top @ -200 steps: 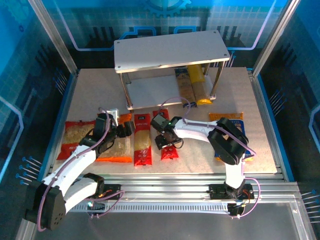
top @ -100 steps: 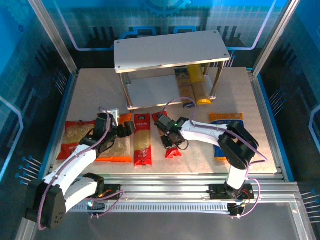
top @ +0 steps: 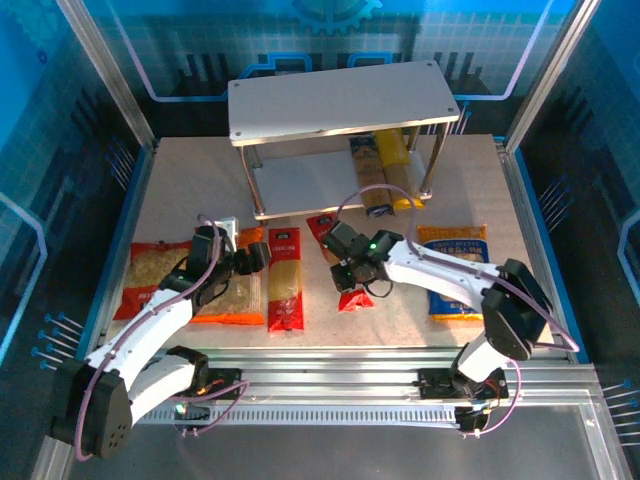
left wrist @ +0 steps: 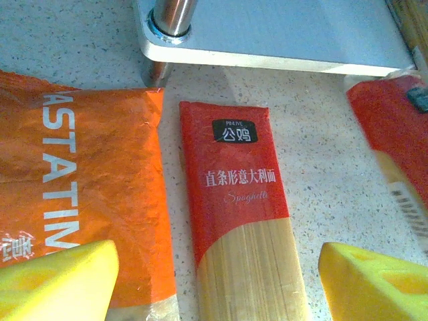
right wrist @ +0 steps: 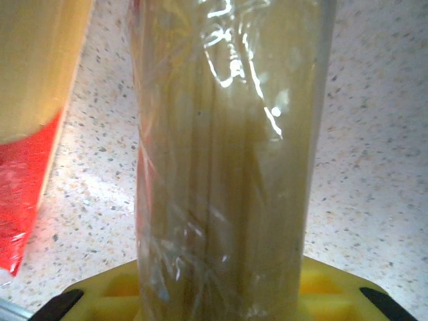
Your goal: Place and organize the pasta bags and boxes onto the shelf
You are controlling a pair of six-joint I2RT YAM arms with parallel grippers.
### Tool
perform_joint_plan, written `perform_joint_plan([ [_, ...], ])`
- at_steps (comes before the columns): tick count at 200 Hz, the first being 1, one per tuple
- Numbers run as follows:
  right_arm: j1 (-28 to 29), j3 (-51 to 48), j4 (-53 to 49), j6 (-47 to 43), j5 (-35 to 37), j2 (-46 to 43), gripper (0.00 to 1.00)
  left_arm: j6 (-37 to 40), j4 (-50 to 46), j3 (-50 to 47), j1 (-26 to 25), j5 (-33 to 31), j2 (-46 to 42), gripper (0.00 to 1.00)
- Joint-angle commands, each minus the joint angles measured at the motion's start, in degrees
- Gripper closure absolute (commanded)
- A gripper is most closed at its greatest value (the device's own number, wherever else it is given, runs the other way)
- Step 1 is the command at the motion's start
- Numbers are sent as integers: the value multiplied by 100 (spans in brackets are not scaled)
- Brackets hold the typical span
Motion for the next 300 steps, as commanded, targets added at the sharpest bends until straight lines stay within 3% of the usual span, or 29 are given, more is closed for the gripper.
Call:
perform_joint_plan([
  [1,-171,389,162,-187,264,-312,74,70,70,180,-37,26,8,20],
  [55,-774,1107,675,-828,520,303,73,85,90,254,-40,76,46,20],
  [154,-1700,3154,1039,-1444,845,2380,73,175,-3,424,-31,79,77,20],
  [300,-1917,3928,1695,-1342,1014,3368,72,173,-22,388,-29,34,155,20],
])
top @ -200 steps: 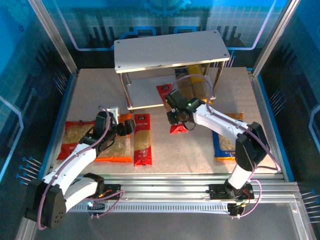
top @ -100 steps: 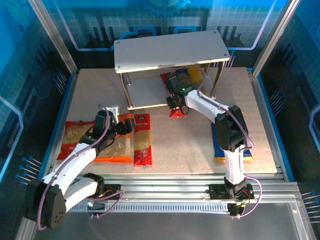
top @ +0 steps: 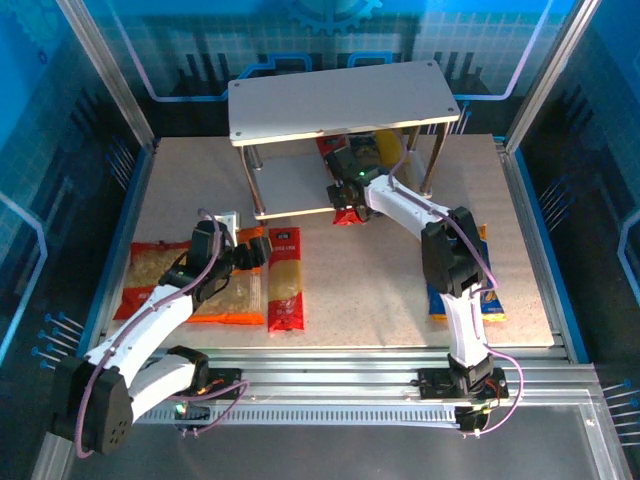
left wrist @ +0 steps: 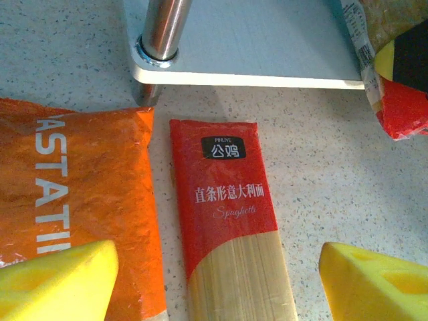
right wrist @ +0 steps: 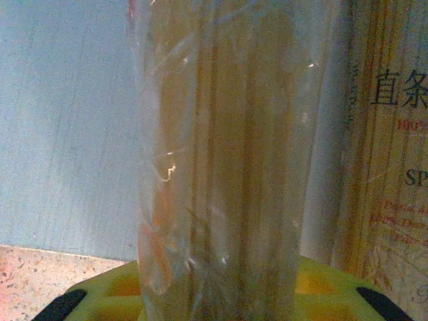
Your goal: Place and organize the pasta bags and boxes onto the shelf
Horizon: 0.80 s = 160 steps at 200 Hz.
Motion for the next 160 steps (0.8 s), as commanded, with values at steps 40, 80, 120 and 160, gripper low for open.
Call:
perform_joint_plan([
  [40,-98,368,1000,135,360,181,71,138,-51,165,-22,17,48,20],
  [80,-112,488,979,134,451,367,67,140,-79,162,-26,30,53,20],
  [120,-115,513,1019,147,442,530,65,162,-150,151,-24,-9,-13,20],
  [160,-116,510,963,191,349,564,51,163,-159,144,-20,-5,-2,20],
])
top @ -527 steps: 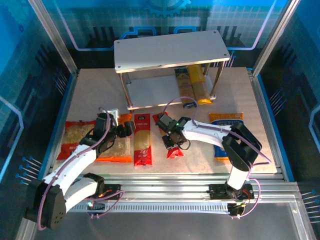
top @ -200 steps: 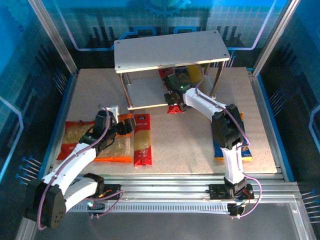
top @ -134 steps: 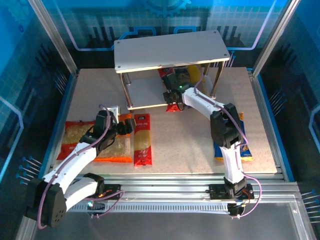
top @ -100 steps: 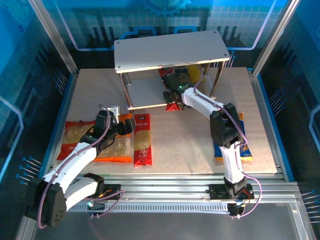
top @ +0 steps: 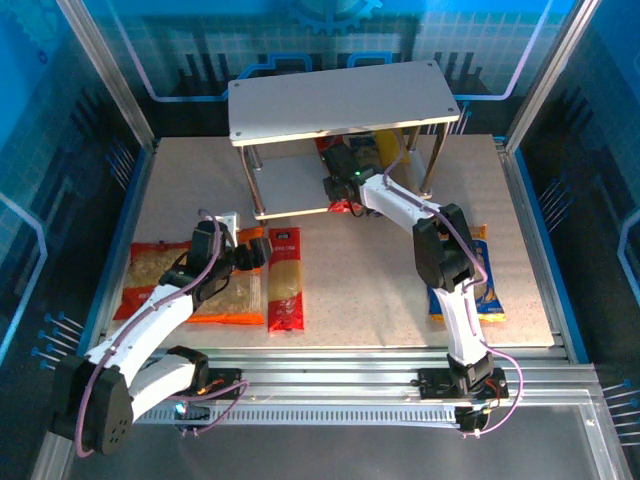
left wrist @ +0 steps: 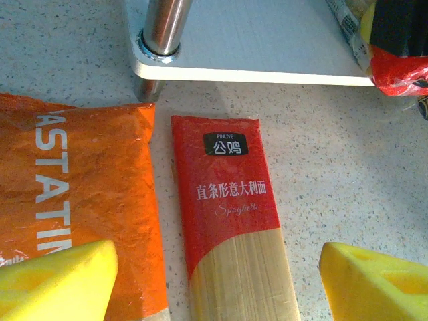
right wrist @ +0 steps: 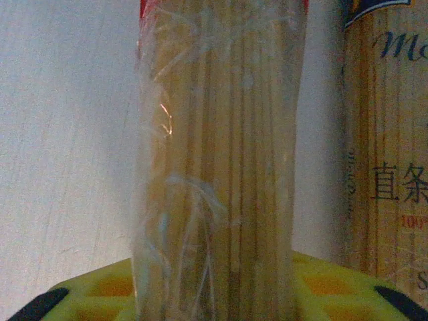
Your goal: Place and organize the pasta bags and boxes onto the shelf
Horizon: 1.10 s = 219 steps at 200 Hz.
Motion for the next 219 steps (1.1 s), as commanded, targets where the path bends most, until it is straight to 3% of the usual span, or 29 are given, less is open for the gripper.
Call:
perform_joint_plan([
  [1,-80,176,278,137,83,105,51,161,-128,144,-19,-3,-32,20],
  [19,-86,112,279,149,43,55,46,153,-137,148,-24,0,-36,19],
  [68,-83,-416,570,274,-483,-399,13,101,-40,78,-26,227,-75,17],
  [120,-78,-998,943,304,-512,-1228,0,189,-116,50,-477,107,-229,15],
  [175,-56,-2416,1156,271,-459,-2689,0,-488,-488,11,-1413,-466,-148,16],
  [198,-46,-3335,1207,383,-438,-3449,0,-894,-583,100,-2029,-904,214,16],
  [219,-53,-3982,1180,479,-455,-4037,0,-1255,-539,260,-2274,-1051,785,15],
])
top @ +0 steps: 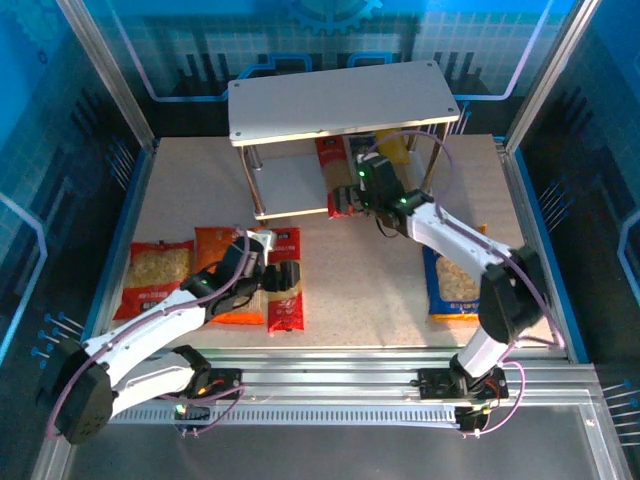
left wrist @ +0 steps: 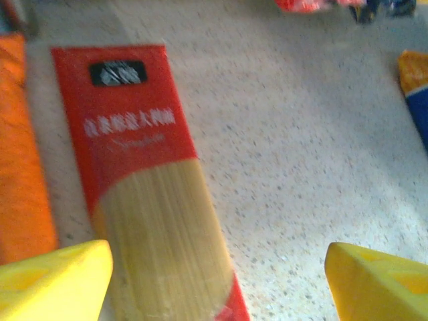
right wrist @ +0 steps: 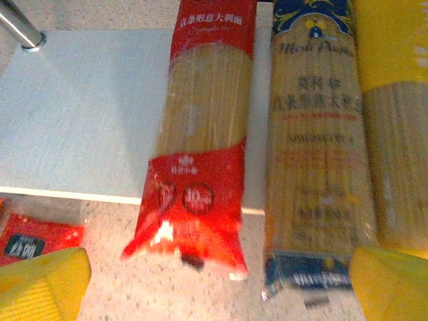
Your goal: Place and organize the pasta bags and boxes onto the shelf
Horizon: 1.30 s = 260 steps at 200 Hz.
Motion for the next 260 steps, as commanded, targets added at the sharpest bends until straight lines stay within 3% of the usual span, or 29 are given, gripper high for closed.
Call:
perform_joint_plan([
  [1,-16,-618,68,186,32,-584,0,-614,-193,242,-236,-424,514,14],
  [11,-20,-824,25,212,23,-807,0,-846,-180,299,-257,-447,764,8],
  [50,-80,-1219,-18,212,-62,-1380,0,-1310,-222,438,-264,-605,1338,1],
  [156,-512,-1703,209,227,-415,-1960,0,-1328,-683,679,-283,-890,2020,1],
  [235,-790,-1944,311,261,-622,-2285,0,-1365,-700,1148,-578,-879,2976,1],
  [260,-886,-2015,316,262,-662,-2426,0,-1358,-740,1163,-595,-900,3000,5],
])
